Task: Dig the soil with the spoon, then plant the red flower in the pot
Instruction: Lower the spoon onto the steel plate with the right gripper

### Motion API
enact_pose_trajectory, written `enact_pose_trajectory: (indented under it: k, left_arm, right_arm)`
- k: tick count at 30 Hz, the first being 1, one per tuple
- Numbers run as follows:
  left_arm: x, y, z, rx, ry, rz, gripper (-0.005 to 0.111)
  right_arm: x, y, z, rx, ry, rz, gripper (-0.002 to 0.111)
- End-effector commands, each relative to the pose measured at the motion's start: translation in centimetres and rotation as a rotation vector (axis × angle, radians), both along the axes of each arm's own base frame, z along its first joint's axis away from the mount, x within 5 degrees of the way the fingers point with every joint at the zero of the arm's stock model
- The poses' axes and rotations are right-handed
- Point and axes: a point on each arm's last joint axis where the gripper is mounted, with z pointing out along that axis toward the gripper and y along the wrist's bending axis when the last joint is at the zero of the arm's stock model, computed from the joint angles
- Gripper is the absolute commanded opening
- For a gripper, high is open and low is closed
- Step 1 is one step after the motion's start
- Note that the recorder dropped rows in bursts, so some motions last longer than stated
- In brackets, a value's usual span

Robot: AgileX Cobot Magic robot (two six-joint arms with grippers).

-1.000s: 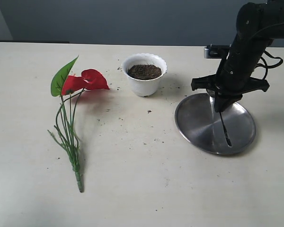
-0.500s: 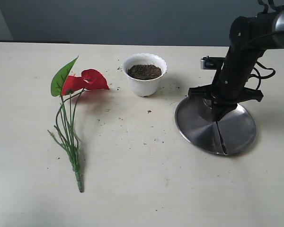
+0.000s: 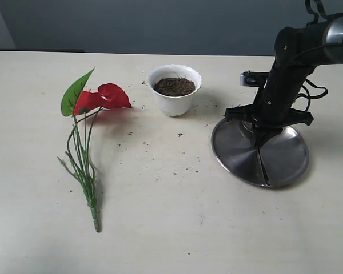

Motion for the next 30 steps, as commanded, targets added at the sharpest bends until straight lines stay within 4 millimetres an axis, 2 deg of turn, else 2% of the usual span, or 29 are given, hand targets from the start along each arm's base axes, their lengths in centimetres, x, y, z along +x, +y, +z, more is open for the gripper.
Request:
enact_pose_trajectory:
  k: [1,7,30]
  left_arm:
    - [0.02,-0.07,-0.09,-0.008,-0.008,-0.008,0.000]
    - [0.02,-0.07,-0.09,-0.008,-0.008,-0.008,0.000]
    - [0.02,-0.07,-0.09,-0.008,-0.008,-0.008,0.000]
  right_arm:
    - [0.15,-0.17,-0.41,-0.009,-0.007,0.005,-0.001]
    - [0.24,-0.11,-1.14,-0.009,-0.001,-0.001,-0.001]
    - [0.64,-0.01,-1.12,0.002,-0.045,0.001,-0.001]
